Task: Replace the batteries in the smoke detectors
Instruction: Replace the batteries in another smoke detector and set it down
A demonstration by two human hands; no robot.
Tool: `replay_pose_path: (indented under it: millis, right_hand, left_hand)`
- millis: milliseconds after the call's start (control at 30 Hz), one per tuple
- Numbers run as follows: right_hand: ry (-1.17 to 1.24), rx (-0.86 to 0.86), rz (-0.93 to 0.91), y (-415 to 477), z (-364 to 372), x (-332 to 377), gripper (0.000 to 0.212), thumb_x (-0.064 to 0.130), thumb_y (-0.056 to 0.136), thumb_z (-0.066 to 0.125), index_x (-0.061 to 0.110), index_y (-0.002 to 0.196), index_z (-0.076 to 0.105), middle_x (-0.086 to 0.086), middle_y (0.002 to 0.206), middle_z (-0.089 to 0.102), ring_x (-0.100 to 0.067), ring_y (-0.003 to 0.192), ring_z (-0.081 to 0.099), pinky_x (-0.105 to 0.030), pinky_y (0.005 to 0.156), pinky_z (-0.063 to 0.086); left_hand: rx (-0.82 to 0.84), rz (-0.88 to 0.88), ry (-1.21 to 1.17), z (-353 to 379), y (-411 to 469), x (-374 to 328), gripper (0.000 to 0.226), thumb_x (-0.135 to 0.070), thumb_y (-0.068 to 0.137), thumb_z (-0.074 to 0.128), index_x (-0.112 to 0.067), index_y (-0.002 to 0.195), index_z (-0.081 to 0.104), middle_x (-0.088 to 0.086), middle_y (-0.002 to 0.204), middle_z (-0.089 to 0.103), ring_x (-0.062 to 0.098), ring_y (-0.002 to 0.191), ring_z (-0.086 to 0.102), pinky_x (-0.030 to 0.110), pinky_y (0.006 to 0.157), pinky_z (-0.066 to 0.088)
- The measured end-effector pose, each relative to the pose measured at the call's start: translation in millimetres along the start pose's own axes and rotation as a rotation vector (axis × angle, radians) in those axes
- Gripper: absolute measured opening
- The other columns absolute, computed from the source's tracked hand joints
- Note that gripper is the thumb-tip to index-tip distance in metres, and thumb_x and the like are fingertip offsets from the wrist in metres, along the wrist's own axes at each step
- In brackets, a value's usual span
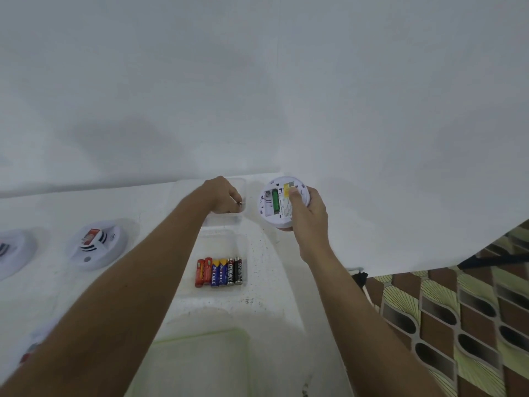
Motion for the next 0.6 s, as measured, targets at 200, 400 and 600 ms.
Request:
replay_pose_path:
  millis: [200, 400, 600]
  right_hand:
    - [0.005, -0.005, -0.011, -7, 1, 6, 0.022, 0.028, 0.102, 0.053, 0.017, 0.121, 0.060, 0.001, 0.106, 0.065, -0.009, 0.089, 0.065, -0.023, 0.051, 0.055]
    - [0.039, 0.011, -0.016, -18, 8, 11, 0.020, 0.027, 0.102, 0.054, 0.016, 0.118, 0.060, 0.000, 0.104, 0.065, -0.010, 0.089, 0.065, -0.025, 0.051, 0.056]
    - [0.052, 0.024, -0.025, -35, 21, 16, 0.023, 0.028, 0.103, 0.054, 0.016, 0.122, 0.059, 0.002, 0.104, 0.066, -0.009, 0.089, 0.065, -0.022, 0.051, 0.054]
  left_hand:
    - [-0.058, -0.017, -0.123, -4, -2, 7, 0.020, -0.013, 0.076, 0.075, -0.015, 0.093, 0.065, 0.001, 0.097, 0.063, 0.022, 0.092, 0.061, 0.028, 0.075, 0.048]
    - [-0.278, 0.166, -0.497, -30, -25, 6, 0.019, -0.008, 0.087, 0.061, -0.020, 0.101, 0.068, 0.000, 0.093, 0.068, 0.018, 0.075, 0.062, 0.026, 0.063, 0.049]
    - [-0.390, 0.301, -0.648, -52, -74, 3, 0.023, -0.021, 0.094, 0.060, -0.028, 0.115, 0.064, -0.006, 0.096, 0.067, 0.012, 0.079, 0.063, 0.024, 0.064, 0.046]
Point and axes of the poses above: each hand's wrist, its own y-axis towards the middle knuckle, its own z-axis out of the palm, x = y × z, the point moved 10 cm from there along y, towards the middle knuckle
